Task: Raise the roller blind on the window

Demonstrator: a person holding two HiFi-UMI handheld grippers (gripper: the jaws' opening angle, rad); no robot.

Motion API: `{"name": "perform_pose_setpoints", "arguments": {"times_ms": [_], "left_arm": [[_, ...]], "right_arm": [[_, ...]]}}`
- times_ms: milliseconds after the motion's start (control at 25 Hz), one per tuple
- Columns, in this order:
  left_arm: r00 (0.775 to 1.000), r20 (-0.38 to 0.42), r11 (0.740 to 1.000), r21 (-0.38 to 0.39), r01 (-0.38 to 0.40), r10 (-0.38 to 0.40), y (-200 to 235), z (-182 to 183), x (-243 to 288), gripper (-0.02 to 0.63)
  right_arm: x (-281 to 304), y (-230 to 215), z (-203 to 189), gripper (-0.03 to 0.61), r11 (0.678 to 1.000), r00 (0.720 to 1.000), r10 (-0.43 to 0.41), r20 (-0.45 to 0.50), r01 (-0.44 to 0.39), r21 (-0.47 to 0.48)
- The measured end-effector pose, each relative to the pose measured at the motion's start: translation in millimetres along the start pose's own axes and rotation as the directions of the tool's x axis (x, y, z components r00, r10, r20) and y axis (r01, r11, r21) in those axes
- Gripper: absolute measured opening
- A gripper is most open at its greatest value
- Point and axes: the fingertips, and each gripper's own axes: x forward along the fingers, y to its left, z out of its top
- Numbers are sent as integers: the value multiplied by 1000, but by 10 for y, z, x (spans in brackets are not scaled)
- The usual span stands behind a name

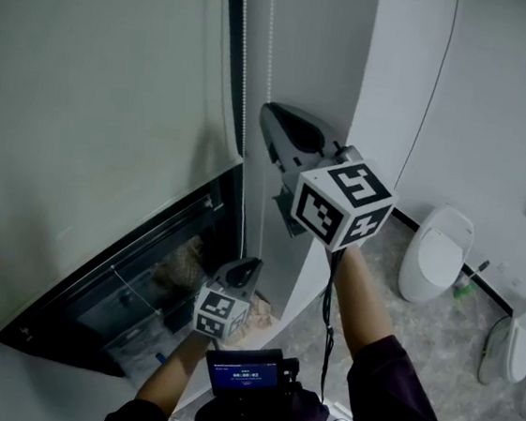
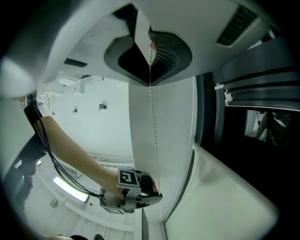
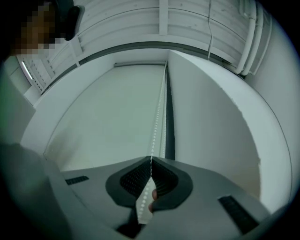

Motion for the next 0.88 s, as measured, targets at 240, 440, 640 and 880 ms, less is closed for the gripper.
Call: {"name": "perform_pose_setpoints", "arguments": {"times_ms": [240,440,640,880], "left_arm": [[988,141,998,-5,-55,55,312,663,-189,21],[920,388,999,4,-49,43,559,2064,-436,21],[888,459,995,96,-11,-34,501,2976,-380,22],[878,472,988,151,8,-79,536,3187,-233,23]], "right_arm": [[-139,73,23,12,979,997,-64,50,72,-192],[-322,86,-466,12,977,996,-74,-50,62,-206],[-561,130,-1359,12,989,975,-61,-214,30,-145],[-965,354,-2973,12,999,889,7,-457,-27,-38]]}}
